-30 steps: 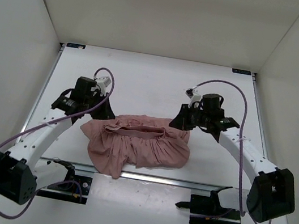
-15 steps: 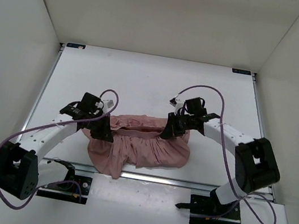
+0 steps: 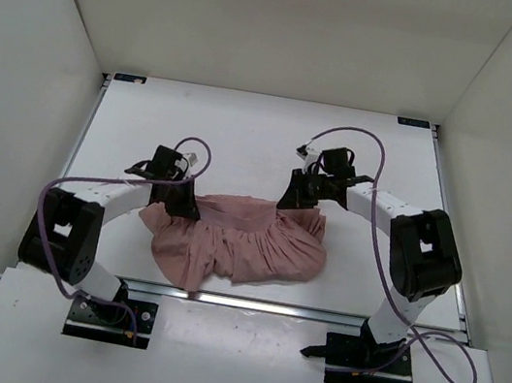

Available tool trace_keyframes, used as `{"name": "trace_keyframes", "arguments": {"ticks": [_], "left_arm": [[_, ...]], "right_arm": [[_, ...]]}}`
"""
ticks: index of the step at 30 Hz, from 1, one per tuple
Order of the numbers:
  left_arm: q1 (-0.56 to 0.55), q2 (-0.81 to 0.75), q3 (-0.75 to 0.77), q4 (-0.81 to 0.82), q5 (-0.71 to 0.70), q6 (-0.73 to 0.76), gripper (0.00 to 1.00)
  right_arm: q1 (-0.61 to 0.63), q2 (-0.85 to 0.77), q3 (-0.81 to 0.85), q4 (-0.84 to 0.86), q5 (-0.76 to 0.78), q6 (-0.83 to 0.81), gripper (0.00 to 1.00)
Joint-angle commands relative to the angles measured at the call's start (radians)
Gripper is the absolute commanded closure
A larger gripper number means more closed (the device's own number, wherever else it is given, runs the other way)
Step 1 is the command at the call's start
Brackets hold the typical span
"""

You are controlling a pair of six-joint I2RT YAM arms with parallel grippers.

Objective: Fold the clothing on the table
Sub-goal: Fold the skirt

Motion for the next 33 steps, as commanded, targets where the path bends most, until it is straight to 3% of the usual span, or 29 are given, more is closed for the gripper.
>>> {"name": "trace_keyframes", "arguments": {"ticks": [1, 4, 6, 8, 9, 13, 15, 17, 21, 23, 26, 33], "left_arm": [[0.018, 0.063, 0.061, 0.088, -0.043, -0.004, 1.00], [0.042, 0.134, 0.135, 0.075, 0.015, 0.019, 0.99], [0.052, 0.159, 0.187, 0.036, 0.023, 0.039, 0.89], [0.046, 0.156, 0.230, -0.003, 0.046, 0.068, 0.80], [0.044, 0.147, 0.268, -0.021, 0.067, 0.071, 0.74], [0.032, 0.076, 0.356, -0.080, 0.072, 0.093, 0.25], [-0.008, 0.040, 0.373, -0.093, 0.061, 0.108, 0.16], [-0.022, -0.002, 0.348, -0.083, 0.062, 0.102, 0.20], [-0.063, -0.054, 0.246, -0.049, 0.118, 0.073, 0.49], [-0.079, -0.063, 0.204, -0.051, 0.124, 0.062, 0.77], [-0.102, -0.070, 0.138, -0.035, 0.089, 0.053, 1.00], [-0.076, 0.010, 0.122, 0.049, 0.035, 0.045, 1.00]], "right_arm": [[-0.024, 0.032, 0.010, 0.039, 0.017, 0.007, 1.00], [-0.043, 0.032, 0.017, 0.009, 0.013, 0.021, 1.00], [-0.060, -0.006, 0.019, -0.013, 0.040, 0.026, 0.99], [-0.072, -0.045, 0.019, -0.031, 0.069, 0.032, 0.91], [-0.077, -0.075, 0.019, -0.051, 0.077, 0.036, 0.84], [-0.120, -0.212, -0.034, -0.105, 0.135, 0.056, 0.51], [-0.133, -0.275, -0.079, -0.126, 0.175, 0.066, 0.42], [-0.144, -0.336, -0.143, -0.177, 0.214, 0.079, 0.33], [-0.120, -0.466, -0.275, -0.200, 0.261, 0.113, 0.26], [-0.077, -0.511, -0.330, -0.205, 0.292, 0.130, 0.20], [-0.066, -0.569, -0.413, -0.145, 0.280, 0.180, 0.15], [-0.064, -0.505, -0.454, 0.001, 0.255, 0.213, 0.12]]}}
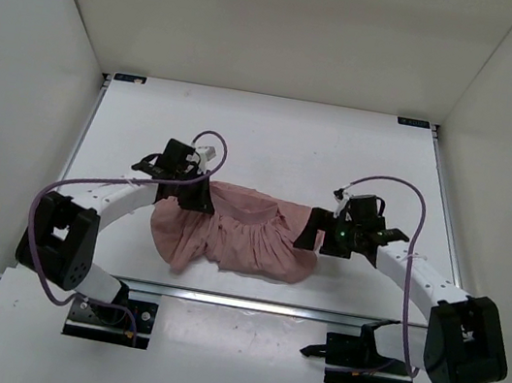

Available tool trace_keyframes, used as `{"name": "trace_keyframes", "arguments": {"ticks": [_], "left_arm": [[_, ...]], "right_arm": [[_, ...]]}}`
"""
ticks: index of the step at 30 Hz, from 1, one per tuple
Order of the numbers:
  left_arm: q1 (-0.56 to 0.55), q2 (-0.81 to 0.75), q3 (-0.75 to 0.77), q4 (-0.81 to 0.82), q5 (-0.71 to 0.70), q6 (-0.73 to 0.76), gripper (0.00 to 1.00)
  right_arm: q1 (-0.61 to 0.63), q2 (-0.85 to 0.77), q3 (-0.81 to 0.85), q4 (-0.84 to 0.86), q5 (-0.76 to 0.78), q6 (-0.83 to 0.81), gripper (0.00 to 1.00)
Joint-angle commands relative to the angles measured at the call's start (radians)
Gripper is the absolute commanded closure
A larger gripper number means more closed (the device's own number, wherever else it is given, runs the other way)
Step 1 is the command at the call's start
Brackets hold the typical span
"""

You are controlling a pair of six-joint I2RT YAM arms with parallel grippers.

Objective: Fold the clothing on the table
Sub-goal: Fold the skirt

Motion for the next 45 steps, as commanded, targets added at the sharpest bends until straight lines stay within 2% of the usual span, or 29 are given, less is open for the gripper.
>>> {"name": "trace_keyframes", "arguments": {"ticks": [1, 9, 16, 24, 27, 30, 31, 36, 40, 44, 45], "left_arm": [[0.021, 0.020, 0.032, 0.076, -0.022, -0.004, 1.00], [0.011, 0.218, 0.150, 0.130, -0.024, -0.028, 1.00], [0.005, 0.367, 0.201, 0.151, -0.033, -0.065, 1.00], [-0.019, 0.439, 0.209, 0.154, -0.053, -0.093, 1.00], [-0.036, 0.434, 0.204, 0.169, -0.061, -0.111, 1.00], [-0.064, 0.430, 0.219, 0.182, -0.058, -0.142, 1.00], [-0.079, 0.431, 0.222, 0.183, -0.059, -0.147, 1.00], [-0.157, 0.445, 0.279, 0.188, -0.053, -0.193, 1.00], [-0.173, 0.460, 0.325, 0.176, -0.026, -0.210, 1.00], [-0.121, 0.395, 0.308, 0.148, -0.065, -0.206, 1.00], [-0.089, 0.358, 0.277, 0.159, -0.062, -0.217, 0.95]], "right_arm": [[0.003, 0.034, 0.029, 0.141, -0.003, 0.015, 0.10], [0.038, 0.220, 0.139, 0.174, -0.006, -0.017, 0.10], [0.058, 0.307, 0.174, 0.227, 0.001, 0.011, 0.08], [0.074, 0.422, 0.257, 0.231, -0.021, 0.017, 0.08], [0.071, 0.457, 0.273, 0.263, -0.041, 0.026, 0.16], [0.068, 0.476, 0.296, 0.279, -0.054, 0.026, 0.38], [0.049, 0.481, 0.300, 0.264, -0.055, 0.020, 0.41], [-0.030, 0.458, 0.319, 0.214, -0.040, -0.050, 0.44], [-0.101, 0.435, 0.334, 0.162, -0.034, -0.107, 0.43], [-0.158, 0.412, 0.343, 0.119, -0.043, -0.163, 0.41], [-0.161, 0.404, 0.343, 0.113, -0.040, -0.169, 0.42]]}}
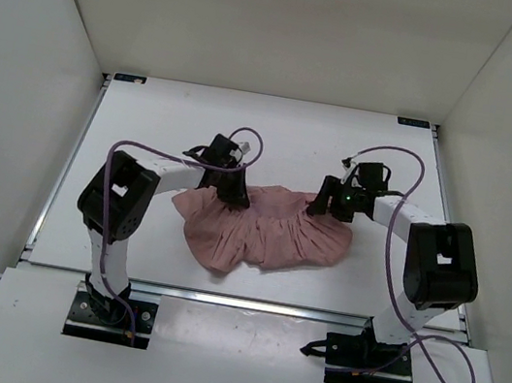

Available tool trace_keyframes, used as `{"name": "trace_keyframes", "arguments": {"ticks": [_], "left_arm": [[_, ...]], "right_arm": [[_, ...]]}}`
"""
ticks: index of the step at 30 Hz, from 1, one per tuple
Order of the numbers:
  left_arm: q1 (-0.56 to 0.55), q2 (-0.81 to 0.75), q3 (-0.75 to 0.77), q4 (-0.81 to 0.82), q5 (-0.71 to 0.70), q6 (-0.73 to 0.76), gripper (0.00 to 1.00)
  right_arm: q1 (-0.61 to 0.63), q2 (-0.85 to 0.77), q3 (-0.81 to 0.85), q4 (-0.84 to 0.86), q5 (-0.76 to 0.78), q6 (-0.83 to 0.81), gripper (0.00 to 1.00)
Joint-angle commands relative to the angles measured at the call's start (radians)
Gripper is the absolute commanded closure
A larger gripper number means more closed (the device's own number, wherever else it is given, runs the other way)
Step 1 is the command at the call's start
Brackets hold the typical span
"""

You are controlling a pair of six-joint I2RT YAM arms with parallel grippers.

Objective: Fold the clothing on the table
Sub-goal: Fold the skirt

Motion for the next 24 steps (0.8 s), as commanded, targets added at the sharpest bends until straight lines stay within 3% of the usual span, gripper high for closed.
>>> {"name": "trace_keyframes", "arguments": {"ticks": [1, 4, 8, 11, 15, 19, 21, 24], "left_arm": [[0.083, -0.116, -0.049, 0.002, -0.007, -0.025, 0.94], [0.137, -0.206, -0.117, 0.029, 0.015, -0.026, 0.86], [0.117, -0.286, -0.147, -0.006, 0.026, 0.027, 0.83], [0.085, -0.350, -0.190, -0.038, -0.016, 0.049, 0.85], [0.092, -0.418, -0.270, -0.057, 0.007, 0.051, 1.00], [0.065, -0.440, -0.331, -0.063, 0.003, 0.044, 1.00], [0.063, -0.435, -0.359, -0.025, 0.003, 0.034, 1.00], [0.049, -0.398, -0.371, 0.014, 0.021, 0.009, 1.00]], "right_arm": [[-0.013, -0.053, 0.019, -0.018, 0.001, -0.072, 0.42], [-0.021, -0.063, 0.007, -0.030, -0.010, -0.078, 0.42], [-0.006, -0.060, -0.011, -0.023, -0.008, -0.087, 0.43], [0.002, -0.047, -0.028, -0.018, 0.001, -0.087, 0.44], [-0.006, -0.038, -0.016, -0.007, -0.008, -0.084, 0.51], [-0.016, -0.020, -0.011, -0.015, -0.011, -0.084, 0.58], [-0.010, -0.009, 0.005, -0.024, 0.000, -0.089, 0.80], [-0.001, 0.020, 0.039, -0.046, 0.007, -0.092, 0.99]]}}
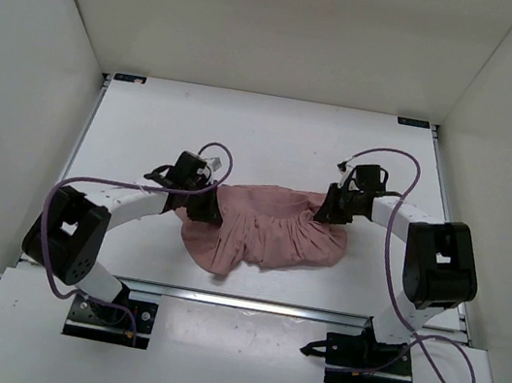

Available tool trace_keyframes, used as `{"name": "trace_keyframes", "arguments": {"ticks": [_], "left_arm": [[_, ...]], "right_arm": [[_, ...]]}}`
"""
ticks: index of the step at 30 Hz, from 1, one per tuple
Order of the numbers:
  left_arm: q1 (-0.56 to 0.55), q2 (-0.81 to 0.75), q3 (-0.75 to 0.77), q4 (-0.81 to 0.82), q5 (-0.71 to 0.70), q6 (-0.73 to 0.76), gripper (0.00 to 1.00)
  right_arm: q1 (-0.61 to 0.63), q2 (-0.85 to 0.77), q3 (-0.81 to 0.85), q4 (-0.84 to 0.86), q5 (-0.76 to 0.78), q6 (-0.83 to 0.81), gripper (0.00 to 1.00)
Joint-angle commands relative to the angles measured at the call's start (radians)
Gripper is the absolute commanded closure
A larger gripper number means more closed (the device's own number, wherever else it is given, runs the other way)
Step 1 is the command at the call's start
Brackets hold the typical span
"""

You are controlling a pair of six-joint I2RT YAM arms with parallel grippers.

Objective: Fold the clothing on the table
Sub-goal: Fold the skirt

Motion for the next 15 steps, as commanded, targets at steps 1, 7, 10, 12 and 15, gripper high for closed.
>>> {"name": "trace_keyframes", "arguments": {"ticks": [1, 7, 10, 12, 15], "left_arm": [[-0.019, 0.035, 0.003, 0.066, 0.012, -0.011, 1.00], [-0.025, 0.189, 0.069, 0.068, -0.002, -0.010, 1.00], [-0.019, 0.241, 0.086, 0.100, 0.036, -0.034, 1.00], [-0.036, 0.278, 0.104, 0.132, 0.056, -0.060, 1.00], [-0.070, 0.330, 0.158, 0.172, 0.087, -0.108, 1.00]], "right_arm": [[0.006, 0.040, 0.062, -0.013, 0.007, -0.016, 1.00], [0.023, 0.046, 0.197, -0.118, 0.043, -0.042, 1.00], [0.026, 0.029, 0.276, -0.160, 0.041, -0.050, 1.00], [0.036, 0.032, 0.331, -0.184, 0.029, -0.050, 0.99], [0.073, 0.040, 0.427, -0.225, 0.023, -0.062, 1.00]]}}
